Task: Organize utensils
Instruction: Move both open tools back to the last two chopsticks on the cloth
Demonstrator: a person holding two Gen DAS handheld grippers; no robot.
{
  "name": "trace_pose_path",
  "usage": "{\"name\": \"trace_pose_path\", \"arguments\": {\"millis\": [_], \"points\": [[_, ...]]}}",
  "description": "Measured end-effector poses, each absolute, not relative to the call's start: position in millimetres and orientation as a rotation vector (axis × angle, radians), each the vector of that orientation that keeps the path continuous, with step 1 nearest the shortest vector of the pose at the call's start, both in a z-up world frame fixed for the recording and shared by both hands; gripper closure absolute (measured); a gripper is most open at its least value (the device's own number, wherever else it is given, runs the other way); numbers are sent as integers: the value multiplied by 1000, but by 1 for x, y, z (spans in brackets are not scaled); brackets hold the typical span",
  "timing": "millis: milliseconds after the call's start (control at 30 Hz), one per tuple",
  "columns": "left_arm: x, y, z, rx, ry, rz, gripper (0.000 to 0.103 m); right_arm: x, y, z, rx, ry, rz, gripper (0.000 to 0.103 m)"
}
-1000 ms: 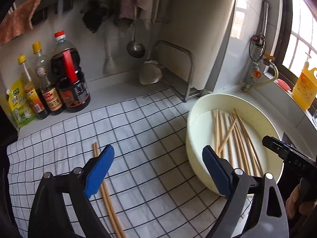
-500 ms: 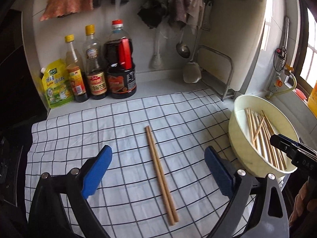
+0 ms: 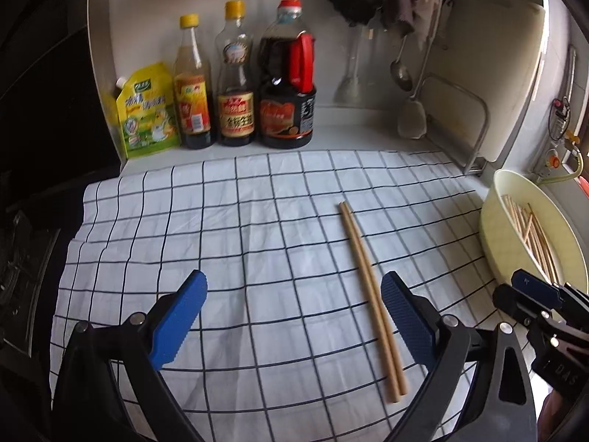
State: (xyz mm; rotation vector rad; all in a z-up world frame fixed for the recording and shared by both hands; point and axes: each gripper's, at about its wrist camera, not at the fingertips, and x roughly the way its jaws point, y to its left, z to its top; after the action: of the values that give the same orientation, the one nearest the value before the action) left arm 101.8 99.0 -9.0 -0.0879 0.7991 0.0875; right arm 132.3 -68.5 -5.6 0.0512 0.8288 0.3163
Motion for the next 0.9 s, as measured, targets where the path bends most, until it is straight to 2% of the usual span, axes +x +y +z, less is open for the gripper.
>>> {"name": "trace_pose_path", "arguments": {"millis": [433,900], "points": [[113,126,-39,-107,854,146,9,156,-18,-58,-28,941,306,61],[122,126,-49,-113,882,145,9,162,-1,-70,-117,966,285,61]]}}
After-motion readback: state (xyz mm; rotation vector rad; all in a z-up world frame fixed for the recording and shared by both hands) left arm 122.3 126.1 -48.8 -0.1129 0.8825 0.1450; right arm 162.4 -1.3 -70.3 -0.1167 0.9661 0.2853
